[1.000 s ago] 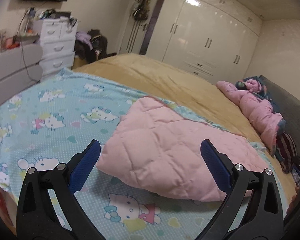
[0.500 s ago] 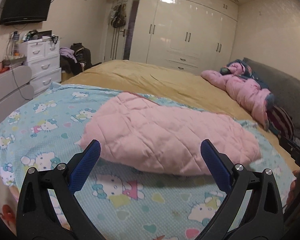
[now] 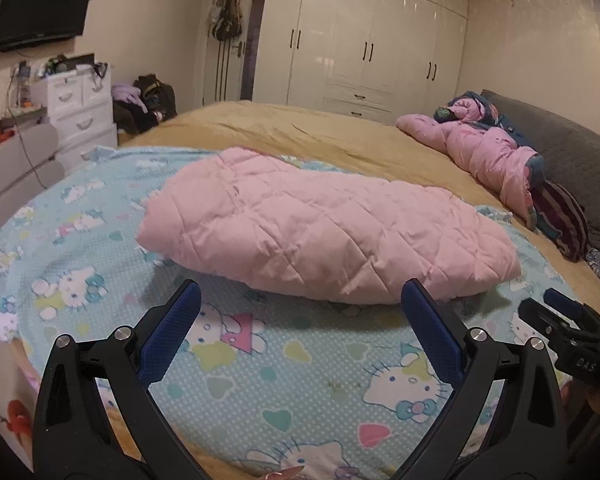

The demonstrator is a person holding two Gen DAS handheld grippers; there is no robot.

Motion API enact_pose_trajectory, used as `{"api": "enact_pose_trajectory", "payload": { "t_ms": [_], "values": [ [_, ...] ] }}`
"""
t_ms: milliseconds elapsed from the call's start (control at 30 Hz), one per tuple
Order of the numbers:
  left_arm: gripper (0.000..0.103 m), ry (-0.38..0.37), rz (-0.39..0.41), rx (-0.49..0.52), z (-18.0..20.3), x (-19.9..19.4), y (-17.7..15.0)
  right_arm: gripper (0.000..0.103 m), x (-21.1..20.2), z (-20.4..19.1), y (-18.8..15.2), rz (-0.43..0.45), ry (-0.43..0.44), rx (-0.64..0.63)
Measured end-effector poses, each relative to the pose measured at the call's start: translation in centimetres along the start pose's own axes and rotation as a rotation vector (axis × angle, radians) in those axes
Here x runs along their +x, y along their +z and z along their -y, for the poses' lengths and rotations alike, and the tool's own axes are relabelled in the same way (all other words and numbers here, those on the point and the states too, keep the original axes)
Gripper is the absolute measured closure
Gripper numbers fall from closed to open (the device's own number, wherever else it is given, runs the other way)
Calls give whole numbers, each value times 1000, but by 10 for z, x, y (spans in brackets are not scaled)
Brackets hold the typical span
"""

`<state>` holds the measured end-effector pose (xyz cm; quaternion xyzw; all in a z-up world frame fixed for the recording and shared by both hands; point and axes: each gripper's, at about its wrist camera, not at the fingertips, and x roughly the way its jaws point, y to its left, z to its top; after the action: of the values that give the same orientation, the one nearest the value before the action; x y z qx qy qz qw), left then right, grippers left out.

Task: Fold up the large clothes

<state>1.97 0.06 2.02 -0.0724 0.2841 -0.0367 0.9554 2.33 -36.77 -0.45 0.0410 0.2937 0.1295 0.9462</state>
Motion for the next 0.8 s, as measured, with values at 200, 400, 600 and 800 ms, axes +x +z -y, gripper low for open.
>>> {"api": "enact_pose_trajectory", "payload": {
  "t_ms": [200, 400, 600, 800],
  "values": [
    [9, 2, -9, 13, 4, 3, -2, 4, 2, 1, 0, -11, 7, -9],
    [9, 5, -20, 11, 4, 4, -4, 4, 4, 1, -2, -23, 14, -4],
    [9, 37, -30, 17, 5, 4, -4, 4, 5, 0, -2, -32, 25, -3],
    [9, 47, -40, 17, 3, 5, -4, 4, 6, 0, -1, -32, 27, 2]
  ]
}}
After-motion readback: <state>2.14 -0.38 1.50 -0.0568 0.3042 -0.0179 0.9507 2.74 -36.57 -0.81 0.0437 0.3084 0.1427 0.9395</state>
